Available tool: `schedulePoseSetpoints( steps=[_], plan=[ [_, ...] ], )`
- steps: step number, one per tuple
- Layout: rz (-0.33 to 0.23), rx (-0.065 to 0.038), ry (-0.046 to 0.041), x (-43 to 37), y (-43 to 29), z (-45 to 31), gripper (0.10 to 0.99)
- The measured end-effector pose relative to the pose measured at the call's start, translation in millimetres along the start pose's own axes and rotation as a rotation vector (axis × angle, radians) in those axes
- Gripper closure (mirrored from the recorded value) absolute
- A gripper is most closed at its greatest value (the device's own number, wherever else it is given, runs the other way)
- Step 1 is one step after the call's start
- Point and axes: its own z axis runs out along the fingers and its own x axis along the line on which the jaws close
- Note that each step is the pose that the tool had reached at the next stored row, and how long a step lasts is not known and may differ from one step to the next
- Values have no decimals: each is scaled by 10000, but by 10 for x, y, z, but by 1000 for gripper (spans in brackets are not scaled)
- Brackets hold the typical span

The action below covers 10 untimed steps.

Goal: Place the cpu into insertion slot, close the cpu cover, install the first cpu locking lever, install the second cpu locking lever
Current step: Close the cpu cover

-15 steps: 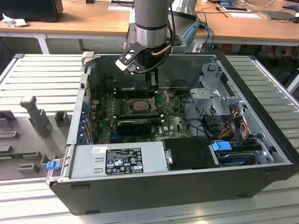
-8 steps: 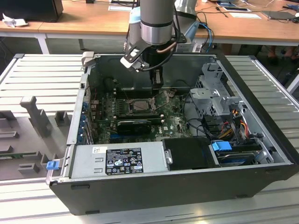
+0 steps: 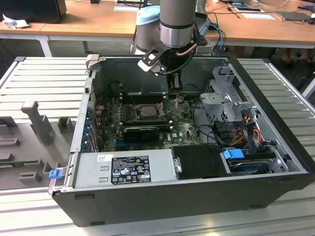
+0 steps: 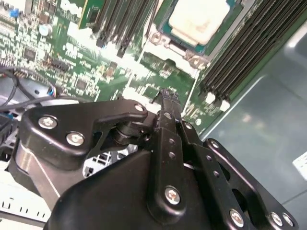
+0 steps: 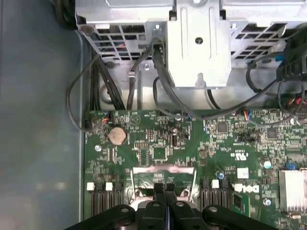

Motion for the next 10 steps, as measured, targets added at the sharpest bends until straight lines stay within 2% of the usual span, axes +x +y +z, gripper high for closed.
schedulePoseSetpoints(
  steps=[3,7,10],
  plan=[
    [0,1,2,2,95,8,980],
    [0,5,-1,3,169,29,980],
    [2,59,-4,3,220,38,980]
  ],
)
